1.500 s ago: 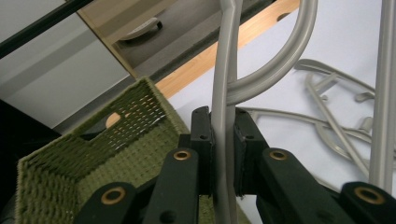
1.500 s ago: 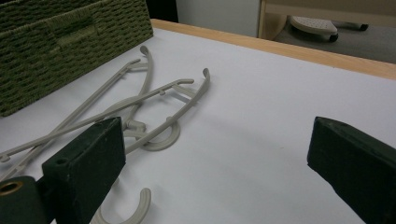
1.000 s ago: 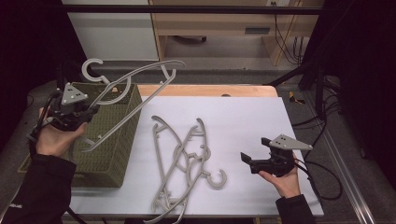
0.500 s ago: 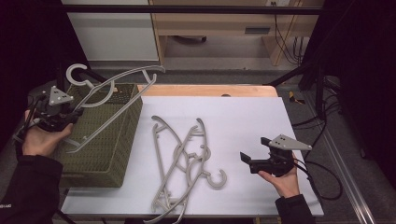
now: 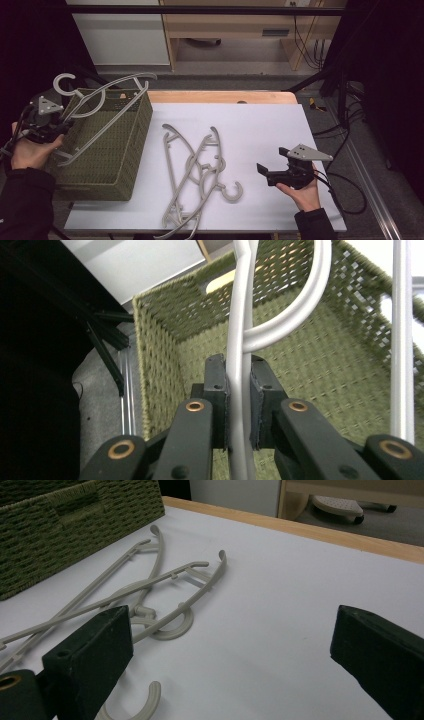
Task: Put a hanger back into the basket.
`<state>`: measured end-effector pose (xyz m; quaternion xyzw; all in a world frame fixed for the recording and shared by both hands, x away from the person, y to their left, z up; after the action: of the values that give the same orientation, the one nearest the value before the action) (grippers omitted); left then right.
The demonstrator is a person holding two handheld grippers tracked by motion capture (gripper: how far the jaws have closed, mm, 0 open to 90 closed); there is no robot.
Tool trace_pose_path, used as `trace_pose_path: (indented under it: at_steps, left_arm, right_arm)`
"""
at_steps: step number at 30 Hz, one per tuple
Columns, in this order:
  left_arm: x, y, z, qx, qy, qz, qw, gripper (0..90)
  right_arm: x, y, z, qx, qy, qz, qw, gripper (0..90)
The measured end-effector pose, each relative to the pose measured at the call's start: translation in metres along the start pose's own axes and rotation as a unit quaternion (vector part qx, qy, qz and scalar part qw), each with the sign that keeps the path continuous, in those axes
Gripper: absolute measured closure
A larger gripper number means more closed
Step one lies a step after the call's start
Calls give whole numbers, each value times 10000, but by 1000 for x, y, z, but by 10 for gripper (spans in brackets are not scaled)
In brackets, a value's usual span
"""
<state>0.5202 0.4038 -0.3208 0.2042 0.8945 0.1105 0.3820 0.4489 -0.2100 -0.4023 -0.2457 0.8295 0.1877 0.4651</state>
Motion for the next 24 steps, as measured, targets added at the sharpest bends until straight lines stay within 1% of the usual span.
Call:
trace_pose_path:
  at_steps: [7, 12, 16, 18, 24]
  left_arm:
    - [12, 8, 6, -72, 102, -12, 9999, 810]
    - [20, 15, 12, -169, 188, -17, 9997, 810]
    - [24, 17, 16, -187, 221, 20, 9996, 810]
    - [26, 18, 17, -214, 276, 43, 9994, 810]
    - [30, 21, 21, -279, 299, 57, 9991, 810]
  right_arm:
    - [0, 0, 1, -5, 13, -6, 10000, 38]
    - [0, 0, 1, 4, 8, -9, 10000, 38]
    - [0, 0, 1, 3, 19, 9, 10000, 38]
    - [1, 0, 1, 7, 30, 12, 10000, 38]
    - [1, -1, 2, 11, 50, 11, 10000, 39]
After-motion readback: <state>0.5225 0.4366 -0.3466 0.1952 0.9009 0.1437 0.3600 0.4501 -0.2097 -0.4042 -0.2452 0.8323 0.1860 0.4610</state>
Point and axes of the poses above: each handheld gripper's, and its own axes: z roughly forward along the jaws, x roughly out of its underside, y roughly to its left, the point moved 3 cm from there along z, roughly forward along the jaws, and after that the axes turned 5 degrees about y, right-handed, at the moved point
